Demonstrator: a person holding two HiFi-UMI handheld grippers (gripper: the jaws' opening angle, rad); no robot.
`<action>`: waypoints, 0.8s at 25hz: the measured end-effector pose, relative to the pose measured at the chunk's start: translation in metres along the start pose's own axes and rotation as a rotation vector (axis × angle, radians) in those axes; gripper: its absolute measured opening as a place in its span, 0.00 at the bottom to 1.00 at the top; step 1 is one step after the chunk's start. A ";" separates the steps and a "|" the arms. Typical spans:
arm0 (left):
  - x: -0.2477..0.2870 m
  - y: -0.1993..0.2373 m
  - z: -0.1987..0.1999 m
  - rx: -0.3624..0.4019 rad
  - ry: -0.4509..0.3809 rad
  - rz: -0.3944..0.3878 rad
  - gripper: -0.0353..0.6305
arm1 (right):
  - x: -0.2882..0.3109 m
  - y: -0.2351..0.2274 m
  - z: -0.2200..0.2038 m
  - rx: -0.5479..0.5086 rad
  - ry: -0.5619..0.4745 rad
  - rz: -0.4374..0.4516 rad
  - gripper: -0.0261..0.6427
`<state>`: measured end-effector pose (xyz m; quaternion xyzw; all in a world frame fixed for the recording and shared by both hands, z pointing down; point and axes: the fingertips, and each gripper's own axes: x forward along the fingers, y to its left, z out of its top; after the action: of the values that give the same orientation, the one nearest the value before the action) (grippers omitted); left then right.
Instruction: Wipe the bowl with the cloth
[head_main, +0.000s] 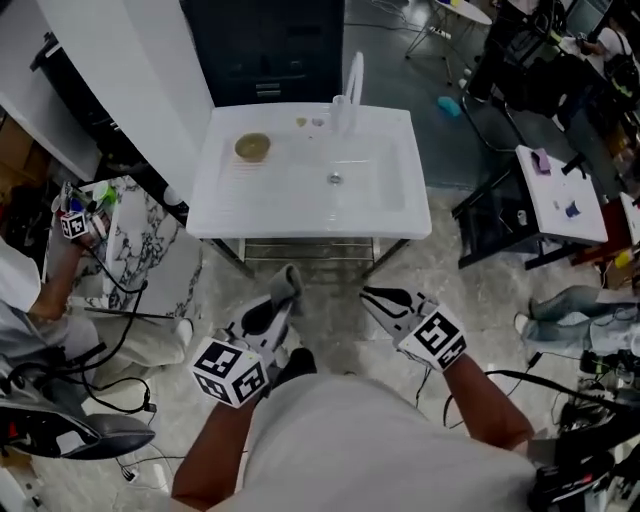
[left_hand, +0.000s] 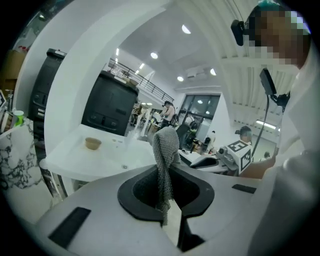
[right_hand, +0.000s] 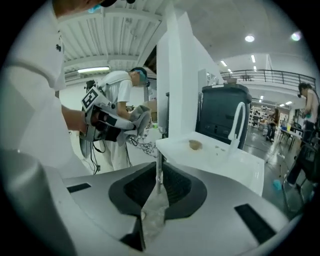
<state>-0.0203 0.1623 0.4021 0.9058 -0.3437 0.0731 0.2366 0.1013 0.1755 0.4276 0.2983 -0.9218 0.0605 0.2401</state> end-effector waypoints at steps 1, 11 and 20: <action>0.002 0.013 0.007 0.001 0.001 -0.004 0.11 | 0.016 -0.007 0.009 -0.031 0.011 0.001 0.07; -0.009 0.111 0.038 -0.035 0.002 0.054 0.11 | 0.154 -0.053 0.062 -0.107 0.045 0.023 0.07; 0.011 0.168 0.069 -0.083 -0.029 0.197 0.11 | 0.268 -0.165 0.076 0.294 0.037 0.054 0.07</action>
<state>-0.1240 0.0131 0.4082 0.8581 -0.4371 0.0686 0.2604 -0.0237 -0.1180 0.4843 0.3042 -0.9062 0.2066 0.2089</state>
